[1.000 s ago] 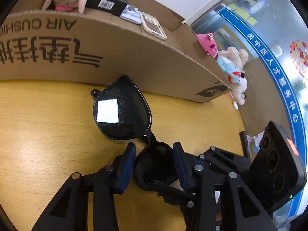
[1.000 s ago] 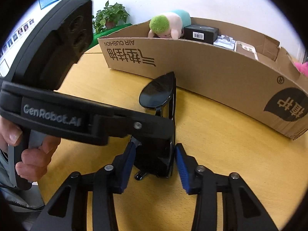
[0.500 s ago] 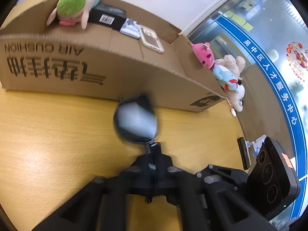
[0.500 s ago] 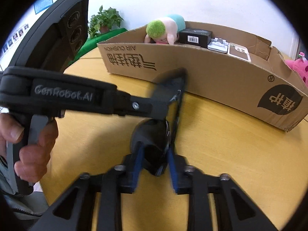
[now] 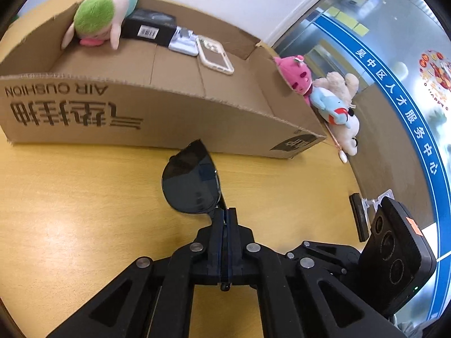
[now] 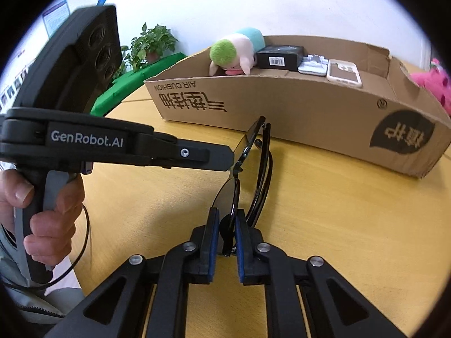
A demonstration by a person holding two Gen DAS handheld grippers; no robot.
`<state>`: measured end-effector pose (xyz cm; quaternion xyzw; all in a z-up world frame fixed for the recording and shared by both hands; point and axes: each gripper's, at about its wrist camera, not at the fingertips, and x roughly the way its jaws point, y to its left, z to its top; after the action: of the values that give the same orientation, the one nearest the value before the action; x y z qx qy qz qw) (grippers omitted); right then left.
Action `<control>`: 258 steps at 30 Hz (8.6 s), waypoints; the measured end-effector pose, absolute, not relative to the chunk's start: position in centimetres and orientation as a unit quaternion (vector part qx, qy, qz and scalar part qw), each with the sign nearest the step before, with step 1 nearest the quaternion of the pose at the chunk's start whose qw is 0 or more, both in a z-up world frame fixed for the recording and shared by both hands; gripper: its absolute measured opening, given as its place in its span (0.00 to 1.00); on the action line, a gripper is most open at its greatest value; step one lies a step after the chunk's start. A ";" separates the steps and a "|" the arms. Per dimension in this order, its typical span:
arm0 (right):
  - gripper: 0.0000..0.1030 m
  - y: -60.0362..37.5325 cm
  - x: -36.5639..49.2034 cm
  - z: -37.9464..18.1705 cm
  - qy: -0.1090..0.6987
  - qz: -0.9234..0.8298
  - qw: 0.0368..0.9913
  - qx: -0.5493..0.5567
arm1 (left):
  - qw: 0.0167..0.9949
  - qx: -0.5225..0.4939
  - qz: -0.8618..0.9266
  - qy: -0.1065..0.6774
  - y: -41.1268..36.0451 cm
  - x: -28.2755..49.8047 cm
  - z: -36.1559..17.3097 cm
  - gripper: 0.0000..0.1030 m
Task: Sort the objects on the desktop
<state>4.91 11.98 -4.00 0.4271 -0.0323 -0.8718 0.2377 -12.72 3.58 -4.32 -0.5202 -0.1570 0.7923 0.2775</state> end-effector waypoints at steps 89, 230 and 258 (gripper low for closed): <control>0.71 7.0 8.2 -4.4 0.273 -0.713 0.463 0.450 | 0.296 -0.482 0.817 -0.114 -4.6 -8.7 -0.8 0.03; 0.78 24.3 -14.7 6.5 -0.052 -0.931 0.026 0.359 | 0.205 -0.378 0.903 -0.007 12.2 -37.7 10.4 0.78; 1.00 17.1 -4.4 -0.9 -0.012 -0.970 0.008 0.245 | -0.012 -0.242 0.969 0.036 0.0 -19.0 -1.5 1.00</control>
<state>-4.36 17.06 -0.89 0.2445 -0.0122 -0.9695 0.0084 -18.96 -0.03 -1.52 -0.2421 0.0363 0.9695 -0.0119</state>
